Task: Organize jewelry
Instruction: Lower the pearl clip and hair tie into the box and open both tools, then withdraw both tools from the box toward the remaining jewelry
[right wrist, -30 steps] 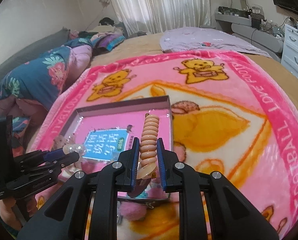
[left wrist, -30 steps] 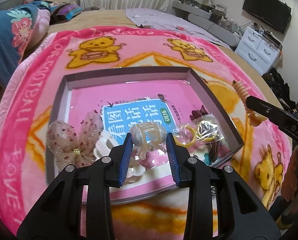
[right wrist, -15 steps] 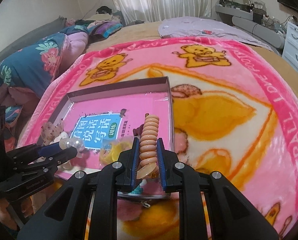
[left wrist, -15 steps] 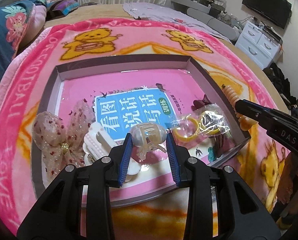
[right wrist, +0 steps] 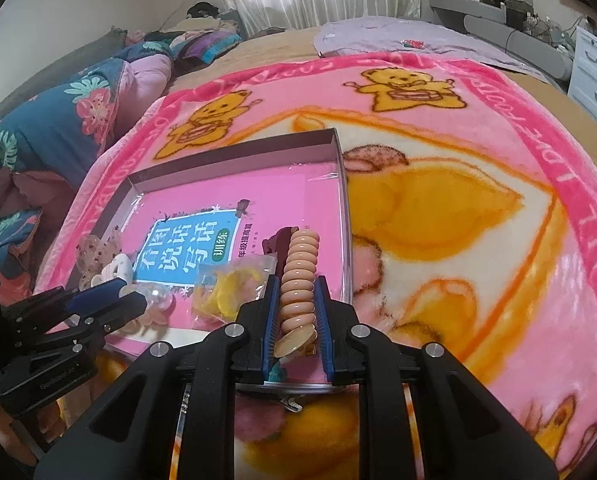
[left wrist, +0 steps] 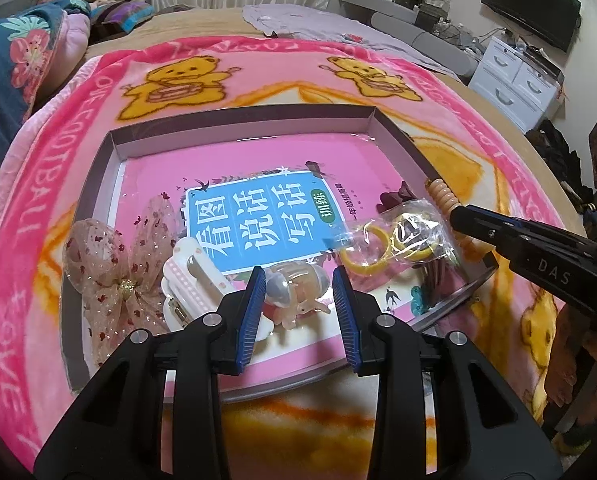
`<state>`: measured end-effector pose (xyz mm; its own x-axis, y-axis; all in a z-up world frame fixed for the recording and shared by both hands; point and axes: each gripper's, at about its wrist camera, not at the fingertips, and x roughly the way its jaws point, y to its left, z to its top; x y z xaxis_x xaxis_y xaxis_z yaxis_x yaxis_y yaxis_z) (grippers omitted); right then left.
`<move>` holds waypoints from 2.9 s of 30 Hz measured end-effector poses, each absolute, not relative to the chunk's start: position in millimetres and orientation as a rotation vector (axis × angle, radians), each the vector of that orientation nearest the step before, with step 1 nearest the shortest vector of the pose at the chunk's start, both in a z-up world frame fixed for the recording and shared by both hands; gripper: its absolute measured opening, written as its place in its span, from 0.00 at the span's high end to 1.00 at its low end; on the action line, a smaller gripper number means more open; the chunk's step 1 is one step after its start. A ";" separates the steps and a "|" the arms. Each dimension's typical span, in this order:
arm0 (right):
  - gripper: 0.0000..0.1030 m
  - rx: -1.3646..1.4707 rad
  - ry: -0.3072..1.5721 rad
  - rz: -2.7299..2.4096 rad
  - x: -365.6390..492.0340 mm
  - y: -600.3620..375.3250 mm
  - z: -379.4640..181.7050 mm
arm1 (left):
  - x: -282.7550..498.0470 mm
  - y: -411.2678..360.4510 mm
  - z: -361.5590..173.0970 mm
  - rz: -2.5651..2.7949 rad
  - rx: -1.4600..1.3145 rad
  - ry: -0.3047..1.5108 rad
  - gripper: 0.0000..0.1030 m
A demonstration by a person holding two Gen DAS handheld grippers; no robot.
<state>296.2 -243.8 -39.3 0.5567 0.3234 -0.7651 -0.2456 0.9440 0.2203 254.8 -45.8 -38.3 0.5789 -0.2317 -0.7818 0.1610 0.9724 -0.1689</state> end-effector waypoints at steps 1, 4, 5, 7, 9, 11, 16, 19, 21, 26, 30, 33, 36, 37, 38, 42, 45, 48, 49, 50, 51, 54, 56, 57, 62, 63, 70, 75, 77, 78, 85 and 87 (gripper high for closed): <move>0.83 0.094 0.921 0.336 296.4 -244.9 -39.1 | 254.2 -46.2 -37.9 -0.231 -0.082 0.925 0.74; 0.83 0.106 0.921 0.339 295.9 -248.0 -37.8 | 253.2 -46.6 -37.5 -0.233 -0.083 0.925 0.74; 0.81 0.107 0.920 0.342 295.5 -248.6 -37.2 | 253.4 -46.7 -37.7 -0.232 -0.082 0.926 0.74; 0.76 0.108 0.910 0.342 293.8 -249.7 -34.6 | 253.1 -46.5 -37.2 -0.232 -0.084 0.924 0.74; 0.70 0.111 0.901 0.344 292.1 -250.3 -32.2 | 251.6 -46.7 -35.5 -0.232 -0.085 0.920 0.74; 0.69 0.111 0.895 0.345 290.9 -251.2 -30.1 | 249.6 -46.1 -32.3 -0.232 -0.092 0.916 0.74; 0.49 0.121 0.856 0.339 283.5 -257.9 -20.5 | 244.3 -44.0 -19.9 -0.235 -0.104 0.896 0.73; 0.42 0.112 0.824 0.339 276.5 -260.5 -12.3 | 240.8 -41.5 -11.2 -0.233 -0.110 0.880 0.69; 0.37 0.106 0.800 0.336 270.3 -262.3 -6.0 | 237.8 -39.9 -5.6 -0.232 -0.115 0.870 0.67; 0.25 0.087 0.741 0.330 255.4 -266.1 8.7 | 229.6 -35.3 9.5 -0.226 -0.126 0.840 0.55; 0.18 0.090 0.707 0.328 245.5 -269.3 18.8 | 219.6 -28.0 26.7 -0.196 -0.141 0.803 0.38; 0.14 0.098 0.689 0.334 238.5 -271.6 25.6 | 211.0 -19.9 39.4 -0.169 -0.156 0.776 0.21; 0.13 0.091 0.668 0.334 231.9 -272.3 31.8 | 203.4 -12.1 50.4 -0.145 -0.162 0.757 0.14; 0.13 0.089 0.661 0.332 229.6 -272.8 34.0 | 201.3 -10.3 52.7 -0.138 -0.165 0.754 0.13; 0.13 0.092 0.654 0.333 226.9 -273.8 36.4 | 198.5 -7.7 55.5 -0.132 -0.168 0.752 0.12; 0.13 0.097 0.627 0.346 215.2 -275.4 45.3 | 185.8 -2.8 64.9 -0.115 -0.161 0.731 0.10; 0.13 0.083 0.611 0.345 206.0 -274.6 49.5 | 175.2 -2.1 69.0 -0.108 -0.153 0.713 0.09; 0.13 0.079 0.611 0.349 195.9 -275.5 49.8 | 165.2 -0.9 68.2 -0.106 -0.161 0.707 0.09; 0.13 0.076 0.613 0.352 193.8 -275.6 49.3 | 161.7 -1.3 67.3 -0.111 -0.161 0.710 0.09; 0.13 0.070 0.614 0.352 191.2 -274.9 48.9 | 158.2 -1.9 66.3 -0.112 -0.156 0.711 0.09; 0.13 0.064 0.615 0.352 189.6 -273.9 48.4 | 155.1 -2.2 64.9 -0.108 -0.152 0.712 0.09; 0.13 0.057 0.622 0.352 184.6 -272.7 46.8 | 146.4 -0.4 60.4 -0.106 -0.157 0.721 0.09; 0.13 0.054 0.627 0.356 181.4 -272.1 45.5 | 141.1 0.5 55.3 -0.102 -0.154 0.732 0.09; 0.13 0.047 0.631 0.357 179.5 -271.1 44.4 | 139.1 0.4 53.6 -0.101 -0.152 0.736 0.09; 0.13 0.029 0.644 0.363 171.4 -268.9 40.4 | 126.9 5.9 40.6 -0.084 -0.154 0.766 0.09; 0.13 0.025 0.646 0.363 170.1 -268.8 39.3 | 124.2 6.6 38.0 -0.081 -0.151 0.773 0.09; 0.13 0.017 0.668 0.375 161.1 -267.3 32.5 | 108.7 4.9 30.4 -0.093 -0.140 0.795 0.09; 0.13 0.004 0.685 0.390 155.0 -262.7 28.4 | 96.7 0.2 20.6 -0.112 -0.133 0.828 0.09; 0.13 -0.002 0.689 0.394 152.6 -261.0 26.4 | 91.8 -2.1 15.4 -0.115 -0.130 0.840 0.09; 0.13 -0.004 0.692 0.398 151.8 -260.4 25.5 | 88.2 -4.1 11.3 -0.122 -0.129 0.853 0.09; 0.13 -0.008 0.732 0.412 146.8 -257.4 14.0 | 72.2 -20.1 -12.3 -0.179 -0.121 0.933 0.09; 0.13 -0.016 0.739 0.410 145.3 -256.4 11.2 | 65.9 -25.2 -18.5 -0.198 -0.116 0.951 0.09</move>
